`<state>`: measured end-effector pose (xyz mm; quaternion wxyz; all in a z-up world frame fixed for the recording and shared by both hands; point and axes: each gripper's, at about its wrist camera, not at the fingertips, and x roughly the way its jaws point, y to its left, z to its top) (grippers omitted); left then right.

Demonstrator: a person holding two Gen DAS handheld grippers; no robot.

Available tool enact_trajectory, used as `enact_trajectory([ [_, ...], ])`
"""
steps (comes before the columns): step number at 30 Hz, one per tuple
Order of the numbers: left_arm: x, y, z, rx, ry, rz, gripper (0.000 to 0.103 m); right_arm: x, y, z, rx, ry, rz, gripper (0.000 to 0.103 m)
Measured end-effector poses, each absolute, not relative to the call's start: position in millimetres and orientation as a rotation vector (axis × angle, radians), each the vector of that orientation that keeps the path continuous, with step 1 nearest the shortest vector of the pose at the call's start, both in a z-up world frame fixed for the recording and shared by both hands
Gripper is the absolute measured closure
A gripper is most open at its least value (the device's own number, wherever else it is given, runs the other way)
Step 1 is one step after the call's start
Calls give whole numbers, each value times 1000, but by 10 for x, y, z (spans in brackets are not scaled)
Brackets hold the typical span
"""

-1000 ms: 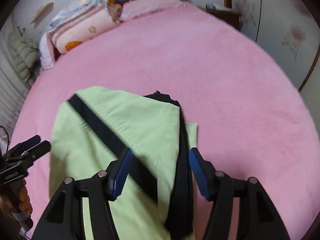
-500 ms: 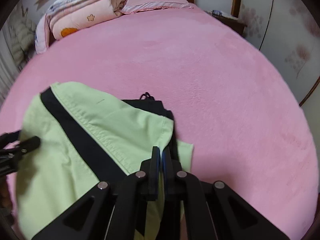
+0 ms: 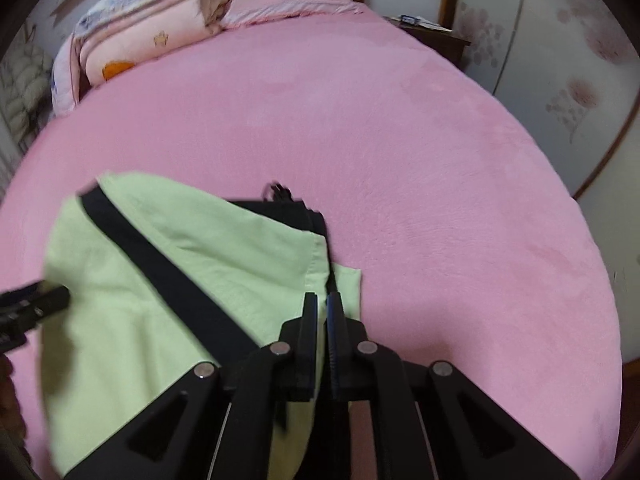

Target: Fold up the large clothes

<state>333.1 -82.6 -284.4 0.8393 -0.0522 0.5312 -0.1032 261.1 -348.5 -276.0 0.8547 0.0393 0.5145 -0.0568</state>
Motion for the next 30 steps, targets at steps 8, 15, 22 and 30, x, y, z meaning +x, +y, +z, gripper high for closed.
enact_trajectory([
  [8,3063,-878,-1878,-145,1070,-231,13,2137,-3287,-1833,167,1012,-87,73],
  [15,2706,-706,-1061,-147,1025,-296,8,1732,-3091,-1043,166,952,-104,60],
  [22,2463,-672,-734,-159,1021,-365,1,1410,-2910,-544,122,911,-131,50],
  [30,2258,-726,-802,-121,1059,-315,1,1307,-3033,-584,160,938,-64,38],
])
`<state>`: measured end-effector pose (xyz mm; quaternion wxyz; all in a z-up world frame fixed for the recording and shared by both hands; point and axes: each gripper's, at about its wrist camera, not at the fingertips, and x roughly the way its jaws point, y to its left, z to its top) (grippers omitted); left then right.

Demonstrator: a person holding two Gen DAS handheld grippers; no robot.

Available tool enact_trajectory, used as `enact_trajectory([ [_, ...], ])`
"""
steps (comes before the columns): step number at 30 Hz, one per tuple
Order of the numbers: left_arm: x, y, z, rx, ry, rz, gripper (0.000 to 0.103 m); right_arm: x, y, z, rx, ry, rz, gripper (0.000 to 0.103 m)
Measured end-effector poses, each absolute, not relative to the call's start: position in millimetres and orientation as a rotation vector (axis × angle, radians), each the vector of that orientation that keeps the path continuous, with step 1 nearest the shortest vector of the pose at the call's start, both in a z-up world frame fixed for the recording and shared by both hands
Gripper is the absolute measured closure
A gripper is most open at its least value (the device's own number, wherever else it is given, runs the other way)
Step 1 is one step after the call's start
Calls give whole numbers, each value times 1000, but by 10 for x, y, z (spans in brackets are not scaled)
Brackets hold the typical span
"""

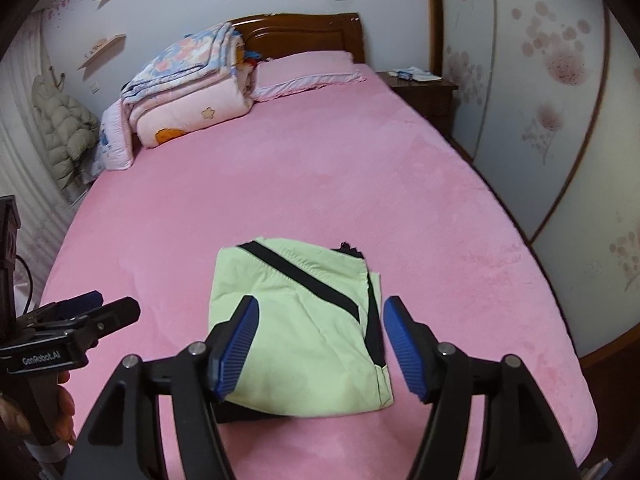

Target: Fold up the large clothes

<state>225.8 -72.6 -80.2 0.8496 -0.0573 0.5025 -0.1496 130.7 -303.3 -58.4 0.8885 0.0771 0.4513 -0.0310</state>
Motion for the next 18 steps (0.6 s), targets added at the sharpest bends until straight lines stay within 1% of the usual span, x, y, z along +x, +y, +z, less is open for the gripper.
enact_trajectory([
  [7,2276,-931,-1271,-201,1152,-223,1,1462,-3413,-1134,185,1074,69,38],
  [12,2325,-1004,-1573,-242,1188,-189,1,1549,-3690,-1355,186,1111,108,38],
  [14,2380,-1007,-1745,-244,1224,-186,1,1608,-3809,-1503,199,1140,121,36],
  [16,2417,-941,-1923,-266,1248,-168,1,1651,-3890,-1627,218,1160,130,32],
  [18,2452,-881,-2081,-269,1269,-166,1,1688,-3969,-1773,250,1182,138,32],
])
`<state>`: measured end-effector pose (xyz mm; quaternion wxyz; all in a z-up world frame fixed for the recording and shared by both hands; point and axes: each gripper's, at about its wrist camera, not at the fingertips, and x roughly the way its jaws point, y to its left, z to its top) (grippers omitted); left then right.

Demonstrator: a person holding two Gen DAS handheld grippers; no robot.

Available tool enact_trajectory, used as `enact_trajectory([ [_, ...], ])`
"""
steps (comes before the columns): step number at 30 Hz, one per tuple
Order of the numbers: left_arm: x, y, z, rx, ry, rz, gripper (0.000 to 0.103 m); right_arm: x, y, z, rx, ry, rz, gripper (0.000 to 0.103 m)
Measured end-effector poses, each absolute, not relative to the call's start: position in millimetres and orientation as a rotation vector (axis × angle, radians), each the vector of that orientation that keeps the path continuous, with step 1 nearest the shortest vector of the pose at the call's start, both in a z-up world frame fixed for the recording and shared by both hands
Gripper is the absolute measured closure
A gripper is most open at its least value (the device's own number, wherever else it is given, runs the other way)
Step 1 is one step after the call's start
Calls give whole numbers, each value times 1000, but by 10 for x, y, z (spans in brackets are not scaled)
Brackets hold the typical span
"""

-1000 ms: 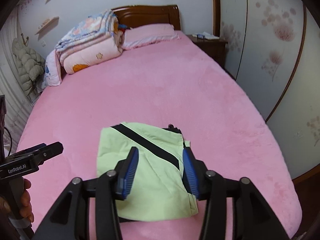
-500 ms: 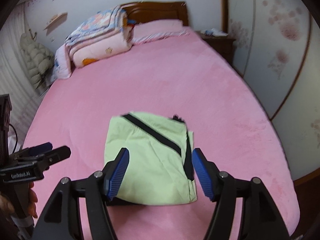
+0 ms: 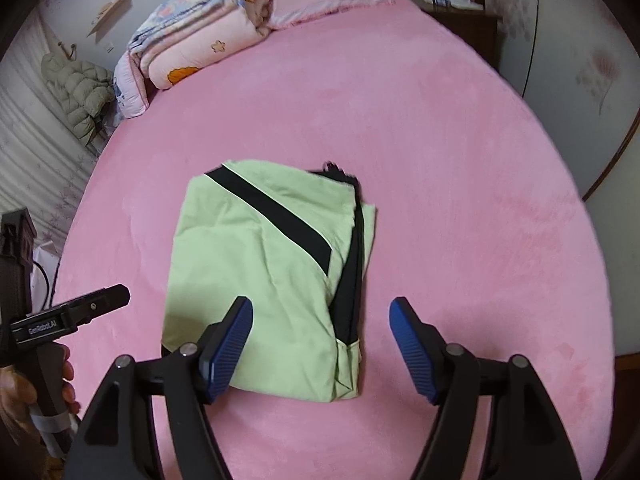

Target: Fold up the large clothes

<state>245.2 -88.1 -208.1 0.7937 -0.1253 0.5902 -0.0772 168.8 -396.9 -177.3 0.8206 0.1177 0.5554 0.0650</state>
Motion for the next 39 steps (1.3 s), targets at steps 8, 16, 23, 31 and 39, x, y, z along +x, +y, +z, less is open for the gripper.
enact_trajectory([
  [8,2641,-666,-2663,-362,1340,-255,1,1867,-4077,-2490,418,1300,227,24],
  [16,2865,-588,-3098,-471,1387,-337,1,2106,-4025,-2945,504,1333,288,13],
  [23,3002,-433,-3401,-540,1403,-367,1,2331,-4019,-3299,579,1376,342,13],
  [31,3068,-521,-3621,-518,1429,-423,1,2512,-4046,-3621,677,1417,386,12],
  [39,3124,-562,-3648,-502,1458,-436,0,2541,-3910,-3714,640,1442,399,0],
])
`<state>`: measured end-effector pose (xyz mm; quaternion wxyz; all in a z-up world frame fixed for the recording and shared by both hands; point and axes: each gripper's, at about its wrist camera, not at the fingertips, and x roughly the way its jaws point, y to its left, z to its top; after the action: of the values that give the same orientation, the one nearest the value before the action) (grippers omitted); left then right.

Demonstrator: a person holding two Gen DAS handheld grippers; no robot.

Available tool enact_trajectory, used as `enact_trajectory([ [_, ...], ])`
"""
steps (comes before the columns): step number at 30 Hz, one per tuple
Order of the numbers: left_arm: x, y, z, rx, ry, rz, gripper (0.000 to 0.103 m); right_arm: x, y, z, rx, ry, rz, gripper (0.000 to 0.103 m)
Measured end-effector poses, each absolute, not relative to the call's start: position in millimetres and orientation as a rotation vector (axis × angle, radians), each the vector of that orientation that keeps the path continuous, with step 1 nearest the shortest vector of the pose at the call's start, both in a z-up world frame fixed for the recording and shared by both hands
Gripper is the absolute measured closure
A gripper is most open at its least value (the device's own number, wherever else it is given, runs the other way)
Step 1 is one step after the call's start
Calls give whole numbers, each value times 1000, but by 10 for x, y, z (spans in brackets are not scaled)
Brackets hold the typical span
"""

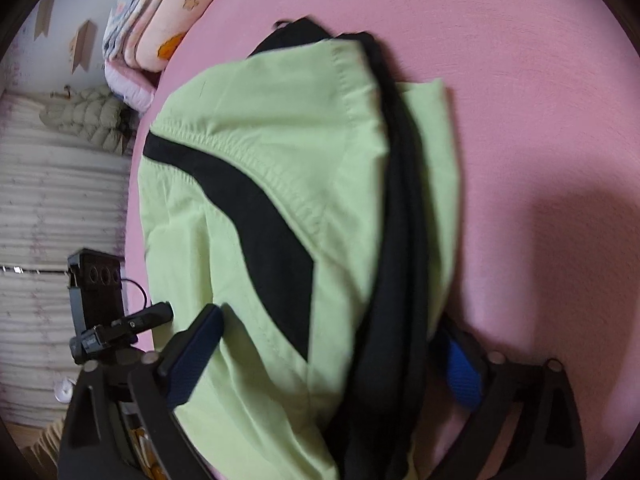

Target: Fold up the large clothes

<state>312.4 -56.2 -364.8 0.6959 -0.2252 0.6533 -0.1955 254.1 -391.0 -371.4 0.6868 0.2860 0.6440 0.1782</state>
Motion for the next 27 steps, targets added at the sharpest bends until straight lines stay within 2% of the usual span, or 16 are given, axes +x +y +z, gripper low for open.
enact_trajectory([
  [4,3096,-631,-3618,-472,1451,-412,0,2575,-3733,-3688,516,1451,397,2],
  [5,3082,-658,-3582,-452,1441,-395,1,2571,-3700,-3656,480,1440,392,16],
  [7,3058,-791,-3469,-403,1409,-363,15,2546,-3698,-3589,466,1426,379,53],
  [9,3052,-904,-3334,-362,1387,-331,25,2537,-3795,-3561,544,1420,379,76],
  [11,3025,-976,-3223,-320,1369,-304,35,2486,-3858,-3492,603,1395,387,83],
  [12,3008,-1009,-3157,-301,1361,-292,43,2466,-3840,-3449,583,1386,388,86],
  [16,2964,-1004,-2883,-290,1330,-278,58,2356,-3622,-3122,481,1335,376,91],
  [22,2700,-848,-2377,-215,1277,-265,60,2115,-3369,-2704,418,1304,368,92],
  [27,2439,-331,-2048,-227,1272,-257,61,1848,-3011,-2432,409,1297,411,92],
])
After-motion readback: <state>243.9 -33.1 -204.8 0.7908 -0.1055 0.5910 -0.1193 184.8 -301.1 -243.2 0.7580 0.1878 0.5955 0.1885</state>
